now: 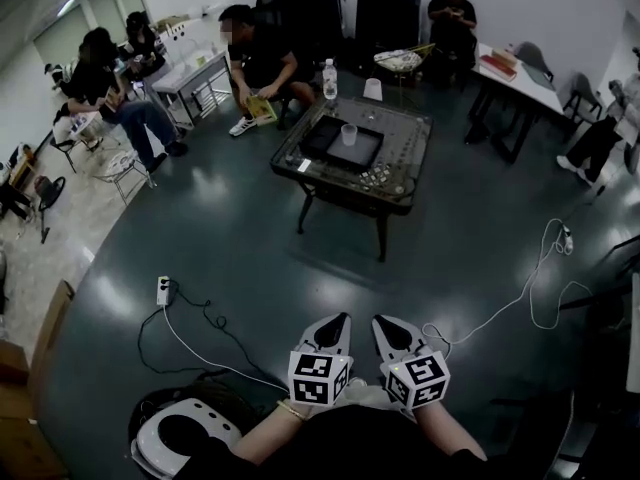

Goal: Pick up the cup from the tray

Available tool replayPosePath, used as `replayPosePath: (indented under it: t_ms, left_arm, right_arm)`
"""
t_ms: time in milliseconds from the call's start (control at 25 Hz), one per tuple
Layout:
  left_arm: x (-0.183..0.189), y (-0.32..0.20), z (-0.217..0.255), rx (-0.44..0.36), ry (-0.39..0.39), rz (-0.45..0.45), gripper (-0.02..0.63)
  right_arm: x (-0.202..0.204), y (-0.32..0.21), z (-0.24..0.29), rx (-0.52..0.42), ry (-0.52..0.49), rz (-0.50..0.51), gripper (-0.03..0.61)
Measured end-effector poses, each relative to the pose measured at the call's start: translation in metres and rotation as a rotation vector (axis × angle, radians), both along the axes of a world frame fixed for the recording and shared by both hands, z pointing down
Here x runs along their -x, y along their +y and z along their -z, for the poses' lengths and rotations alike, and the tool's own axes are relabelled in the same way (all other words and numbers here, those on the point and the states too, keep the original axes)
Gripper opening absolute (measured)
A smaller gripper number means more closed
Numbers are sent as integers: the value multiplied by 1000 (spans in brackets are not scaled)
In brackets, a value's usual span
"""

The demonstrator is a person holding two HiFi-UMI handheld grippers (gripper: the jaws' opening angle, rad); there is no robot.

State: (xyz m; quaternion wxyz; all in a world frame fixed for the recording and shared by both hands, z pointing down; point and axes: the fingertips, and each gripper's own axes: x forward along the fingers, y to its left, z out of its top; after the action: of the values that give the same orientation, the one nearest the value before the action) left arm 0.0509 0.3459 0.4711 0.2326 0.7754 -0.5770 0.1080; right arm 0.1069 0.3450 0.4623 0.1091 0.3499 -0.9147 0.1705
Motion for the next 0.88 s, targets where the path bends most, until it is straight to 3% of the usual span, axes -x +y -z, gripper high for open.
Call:
replayPosePath:
  t_ms: [880]
  left_arm:
    - [-11, 15, -8, 42, -33, -11, 12]
  right_arm:
    - [-16, 14, 3, -8, -8, 16, 12]
